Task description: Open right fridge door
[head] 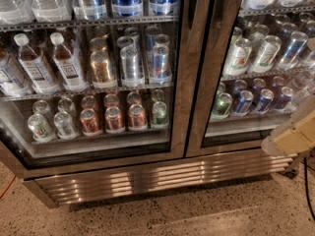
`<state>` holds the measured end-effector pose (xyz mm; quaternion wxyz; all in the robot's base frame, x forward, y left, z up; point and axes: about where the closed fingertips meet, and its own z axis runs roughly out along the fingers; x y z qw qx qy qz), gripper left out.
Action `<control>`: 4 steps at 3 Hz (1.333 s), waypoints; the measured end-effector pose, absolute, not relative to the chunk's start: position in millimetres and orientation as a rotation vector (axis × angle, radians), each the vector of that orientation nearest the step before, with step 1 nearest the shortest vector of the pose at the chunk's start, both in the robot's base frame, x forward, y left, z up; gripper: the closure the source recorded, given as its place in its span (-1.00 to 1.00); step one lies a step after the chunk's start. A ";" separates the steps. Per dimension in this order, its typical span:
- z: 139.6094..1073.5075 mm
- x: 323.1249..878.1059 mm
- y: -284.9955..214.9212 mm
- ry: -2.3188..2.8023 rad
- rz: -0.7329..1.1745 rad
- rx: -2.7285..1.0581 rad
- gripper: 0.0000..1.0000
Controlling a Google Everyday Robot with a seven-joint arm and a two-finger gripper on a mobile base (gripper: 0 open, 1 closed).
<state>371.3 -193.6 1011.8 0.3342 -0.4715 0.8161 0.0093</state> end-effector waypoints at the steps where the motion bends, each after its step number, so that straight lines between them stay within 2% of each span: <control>1: 1019.3 370.1 -189.3 2.107 0.020 -1.231 -1.00; 2: 1022.9 387.9 -183.8 2.013 0.128 -1.232 -1.00; 3: 1031.3 410.1 -147.1 1.932 0.297 -1.261 -1.00; 4: 1031.0 413.8 -144.0 1.929 0.315 -1.260 -1.00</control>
Offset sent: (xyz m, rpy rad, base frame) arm 0.0386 0.0360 0.0177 0.3817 -0.0708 0.2100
